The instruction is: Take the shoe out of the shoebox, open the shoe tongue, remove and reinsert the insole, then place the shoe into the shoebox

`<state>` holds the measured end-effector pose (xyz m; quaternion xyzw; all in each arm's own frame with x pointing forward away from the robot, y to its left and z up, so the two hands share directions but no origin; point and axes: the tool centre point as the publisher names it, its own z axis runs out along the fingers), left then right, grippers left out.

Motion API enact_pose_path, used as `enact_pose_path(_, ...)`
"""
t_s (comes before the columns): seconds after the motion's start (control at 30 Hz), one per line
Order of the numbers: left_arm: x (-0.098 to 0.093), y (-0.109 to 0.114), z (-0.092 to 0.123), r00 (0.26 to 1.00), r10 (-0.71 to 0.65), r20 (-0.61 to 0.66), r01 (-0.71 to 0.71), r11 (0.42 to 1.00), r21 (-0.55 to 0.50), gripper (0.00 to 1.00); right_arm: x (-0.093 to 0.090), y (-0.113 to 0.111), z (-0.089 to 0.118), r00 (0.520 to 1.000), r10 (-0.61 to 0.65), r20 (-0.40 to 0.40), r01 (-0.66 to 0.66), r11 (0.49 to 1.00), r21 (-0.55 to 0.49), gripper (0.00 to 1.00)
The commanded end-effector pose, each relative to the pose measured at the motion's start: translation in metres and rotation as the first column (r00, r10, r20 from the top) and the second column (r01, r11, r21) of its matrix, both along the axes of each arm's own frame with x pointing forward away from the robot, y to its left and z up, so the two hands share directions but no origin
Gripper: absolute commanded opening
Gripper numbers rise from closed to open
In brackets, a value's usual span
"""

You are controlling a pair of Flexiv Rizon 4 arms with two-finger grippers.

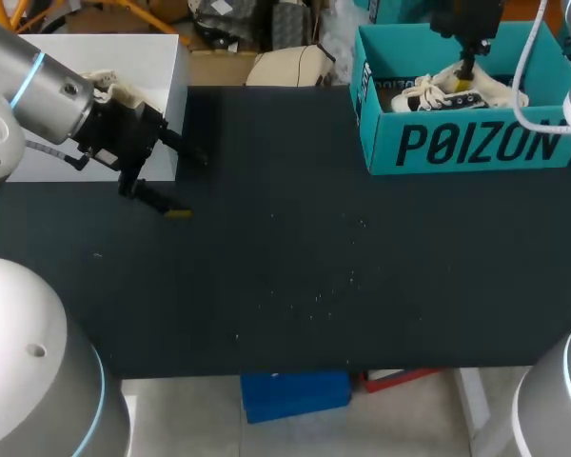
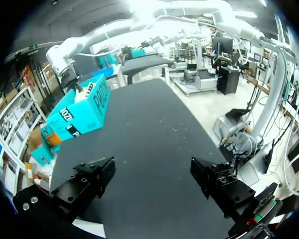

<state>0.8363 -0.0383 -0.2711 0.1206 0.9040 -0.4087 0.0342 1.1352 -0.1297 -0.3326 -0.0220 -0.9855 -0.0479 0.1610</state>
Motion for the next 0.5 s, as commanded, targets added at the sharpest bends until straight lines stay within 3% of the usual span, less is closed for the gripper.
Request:
enact_pose_path(0.03, 0.000, 0.000, 0.000, 1.000, 0.000, -0.001, 0.000, 1.000, 0.004, 1.00, 0.008, -0.001, -0.010, 1.000, 0.001, -0.021, -0.001, 1.000, 0.002, 0.00)
enact_pose_path(0.2, 0.000, 0.000, 0.000, 1.000, 0.000, -0.001, 0.000, 1.000, 0.004, 1.00, 0.008, -0.003, -0.014, 0.999, -0.006, -0.032, 0.005, 1.000, -0.013, 0.00)
enact_pose_path(0.27, 0.000, 0.000, 0.000, 1.000, 0.000, -0.001, 0.000, 1.000, 0.004, 1.00, 0.007, -0.003, -0.015, 0.999, -0.007, -0.036, 0.007, 1.000, -0.019, 0.44)
enact_pose_path(0.3, 0.000, 0.000, 0.000, 1.000, 0.000, -0.001, 0.000, 1.000, 0.004, 1.00, 0.007, -0.003, -0.014, 0.999, -0.014, -0.036, 0.013, 1.000, -0.023, 0.88)
enact_pose_path(0.33, 0.000, 0.000, 0.000, 1.000, 0.000, -0.001, 0.000, 1.000, 0.004, 1.00, 0.006, -0.005, -0.010, 0.999, -0.023, -0.026, 0.023, 0.999, -0.034, 1.00)
enact_pose_path(0.5, 0.000, 0.000, 0.000, 1.000, 0.000, -0.001, 0.000, 1.000, 0.004, 1.00, 0.010, -0.005, 0.028, 0.998, -0.016, 0.064, 0.021, 0.997, -0.074, 1.00)
